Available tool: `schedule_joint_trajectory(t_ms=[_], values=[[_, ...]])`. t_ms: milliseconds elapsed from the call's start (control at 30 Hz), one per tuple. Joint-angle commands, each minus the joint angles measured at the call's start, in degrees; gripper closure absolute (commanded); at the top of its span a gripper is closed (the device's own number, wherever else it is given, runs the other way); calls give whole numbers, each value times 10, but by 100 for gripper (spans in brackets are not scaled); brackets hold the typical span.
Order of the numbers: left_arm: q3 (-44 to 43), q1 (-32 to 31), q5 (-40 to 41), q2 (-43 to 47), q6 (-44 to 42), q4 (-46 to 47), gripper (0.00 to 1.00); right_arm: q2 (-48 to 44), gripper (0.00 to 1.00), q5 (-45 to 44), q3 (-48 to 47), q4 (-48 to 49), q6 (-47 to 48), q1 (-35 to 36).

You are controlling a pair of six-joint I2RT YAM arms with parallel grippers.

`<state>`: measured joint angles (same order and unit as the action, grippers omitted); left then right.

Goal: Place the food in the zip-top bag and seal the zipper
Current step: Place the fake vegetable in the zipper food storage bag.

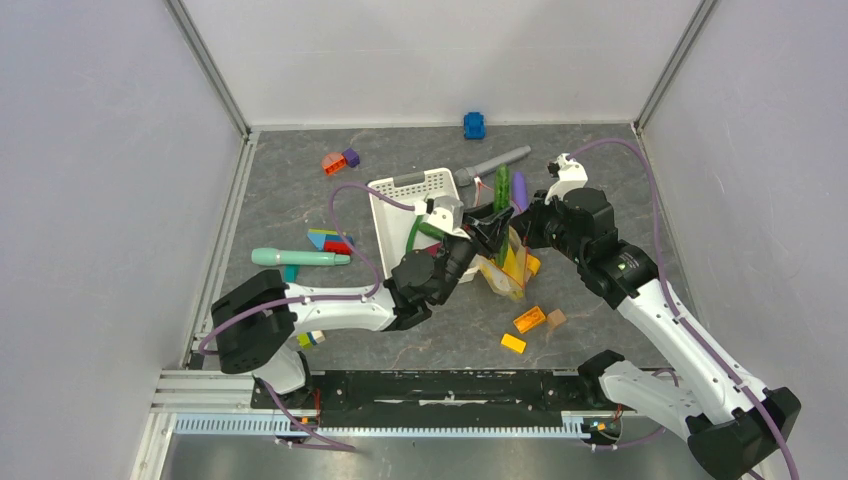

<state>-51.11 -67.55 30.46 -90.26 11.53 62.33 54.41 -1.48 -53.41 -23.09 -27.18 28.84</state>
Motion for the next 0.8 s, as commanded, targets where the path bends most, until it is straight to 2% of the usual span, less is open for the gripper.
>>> schedule_joint_trajectory(t_ms=[0,67,300,433,467,500,533,767], values=[[13,-9,35,5,-13,32,57,-5,100,-2,-7,30,-5,1],[17,-14,42,10,-9,25,51,-4,100,-1,-8,31,-5,2],[26,-36,71,28,35,-29,45,-5,100,-2,-12,32,-2,2],[22,-43,90,48,30,-60,25,-4,100,-2,-13,31,2,2],[18,-43,95,57,34,-78,17,-4,100,-3,-13,31,2,2],[14,-43,99,69,39,-101,5,-3,100,-3,-13,30,4,1],[7,-43,104,81,43,-133,0,-4,100,-4,-14,28,5,2],[-87,-36,167,151,79,-446,0,-3,99,-5,-21,19,35,1]])
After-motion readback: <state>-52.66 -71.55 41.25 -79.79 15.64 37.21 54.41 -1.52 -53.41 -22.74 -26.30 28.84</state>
